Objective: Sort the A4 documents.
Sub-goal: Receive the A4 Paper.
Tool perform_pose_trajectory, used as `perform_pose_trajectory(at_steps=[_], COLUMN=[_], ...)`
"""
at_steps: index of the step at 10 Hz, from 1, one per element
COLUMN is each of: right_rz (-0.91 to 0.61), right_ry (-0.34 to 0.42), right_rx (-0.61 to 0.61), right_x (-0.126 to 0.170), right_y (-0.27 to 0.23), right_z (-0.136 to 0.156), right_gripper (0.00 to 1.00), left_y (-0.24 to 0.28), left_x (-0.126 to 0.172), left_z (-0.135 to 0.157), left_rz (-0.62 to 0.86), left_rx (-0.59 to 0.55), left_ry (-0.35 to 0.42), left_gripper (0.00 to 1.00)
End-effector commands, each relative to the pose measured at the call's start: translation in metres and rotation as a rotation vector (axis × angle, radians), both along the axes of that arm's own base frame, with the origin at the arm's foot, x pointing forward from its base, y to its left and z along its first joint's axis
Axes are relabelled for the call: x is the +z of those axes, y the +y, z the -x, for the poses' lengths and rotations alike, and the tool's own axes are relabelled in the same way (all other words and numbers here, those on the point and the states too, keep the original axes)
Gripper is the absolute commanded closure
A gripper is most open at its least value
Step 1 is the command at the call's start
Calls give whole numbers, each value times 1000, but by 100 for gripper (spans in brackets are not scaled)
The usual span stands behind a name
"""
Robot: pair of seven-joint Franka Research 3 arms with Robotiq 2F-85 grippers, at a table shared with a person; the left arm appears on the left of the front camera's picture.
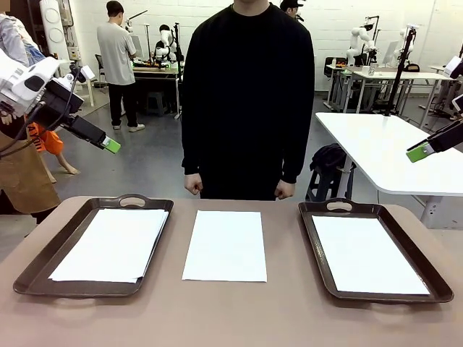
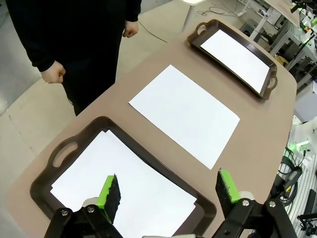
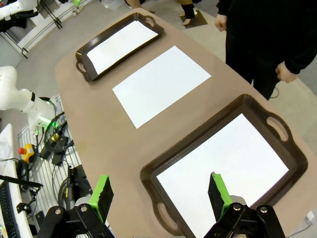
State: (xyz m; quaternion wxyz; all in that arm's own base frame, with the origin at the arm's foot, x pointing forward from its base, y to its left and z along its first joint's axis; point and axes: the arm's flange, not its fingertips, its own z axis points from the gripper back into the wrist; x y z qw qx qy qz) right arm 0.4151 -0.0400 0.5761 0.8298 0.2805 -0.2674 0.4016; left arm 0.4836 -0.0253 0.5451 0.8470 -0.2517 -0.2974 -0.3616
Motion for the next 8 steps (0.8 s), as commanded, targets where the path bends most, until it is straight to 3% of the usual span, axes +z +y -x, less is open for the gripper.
perform_pose_trajectory(at_steps=[1,2,3,8], right_rz=[-4,-4,-4,-4], right_ry=[-1,-1,-1,-1], right_rx=[5,5,5,5], right_x=[-1,-1,-1,-1], right_y=[1,1,1,1], right_z=[0,0,0,0], right_gripper=[0,0,0,0], left_y=[3,6,0,0], left_x=[3,1,0,0], left_z=[-4,-9,0,0], left_rz=[16,53,4,4], left_rx=[18,27,5,5], left_ry=[47,70,8,8], left_gripper=[0,0,0,0])
